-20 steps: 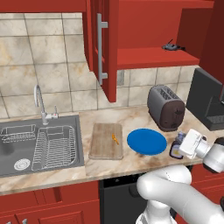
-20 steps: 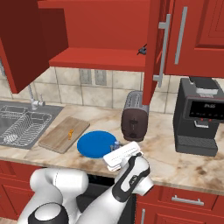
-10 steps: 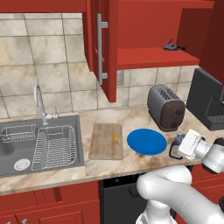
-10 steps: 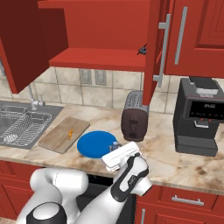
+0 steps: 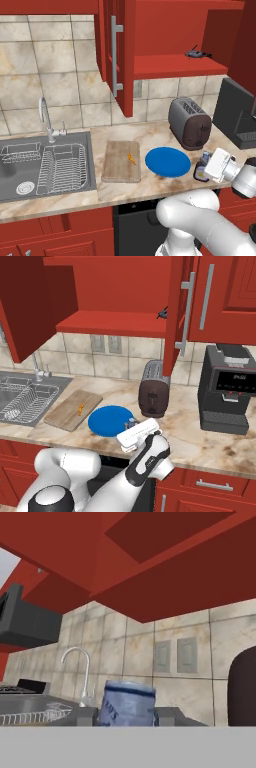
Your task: Pick the shrimp from the plate and place it on the cutting board. Then pick the condiment bottle from the cabinet and place it next to the cutting board.
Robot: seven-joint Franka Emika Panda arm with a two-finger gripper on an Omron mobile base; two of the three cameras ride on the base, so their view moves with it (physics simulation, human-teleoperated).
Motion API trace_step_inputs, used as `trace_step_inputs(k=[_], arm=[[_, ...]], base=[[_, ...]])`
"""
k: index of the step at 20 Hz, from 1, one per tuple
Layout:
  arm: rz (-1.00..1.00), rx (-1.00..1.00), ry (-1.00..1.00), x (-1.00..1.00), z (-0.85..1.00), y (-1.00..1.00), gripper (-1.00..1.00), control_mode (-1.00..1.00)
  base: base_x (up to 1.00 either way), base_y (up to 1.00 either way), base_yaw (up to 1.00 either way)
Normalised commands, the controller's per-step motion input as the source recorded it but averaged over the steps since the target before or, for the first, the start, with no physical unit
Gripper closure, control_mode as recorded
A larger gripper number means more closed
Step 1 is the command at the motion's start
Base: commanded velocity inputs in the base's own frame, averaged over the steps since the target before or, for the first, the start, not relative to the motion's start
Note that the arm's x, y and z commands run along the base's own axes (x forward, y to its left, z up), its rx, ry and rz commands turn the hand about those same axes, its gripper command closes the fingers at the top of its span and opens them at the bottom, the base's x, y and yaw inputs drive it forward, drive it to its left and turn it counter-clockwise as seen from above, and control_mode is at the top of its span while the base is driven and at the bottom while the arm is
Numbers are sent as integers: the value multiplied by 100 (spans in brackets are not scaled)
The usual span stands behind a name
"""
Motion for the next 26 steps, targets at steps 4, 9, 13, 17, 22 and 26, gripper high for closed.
trace_step_inputs(k=[4, 9, 13, 17, 22, 26], arm=[[0, 0, 0, 0, -4, 0, -100, -100], [0, 0, 0, 0, -3, 0, -100, -100], [0, 0, 0, 0, -1, 0, -100, -100], [0, 0, 0, -1, 0, 0, -100, -100], [0, -1, 0, -12, 4, 0, -100, -100], [0, -3, 0, -16, 16, 0, -100, -100]], base=[[0, 0, 0], [0, 0, 0], [0, 0, 0], [0, 0, 0], [0, 0, 0], [0, 0, 0]])
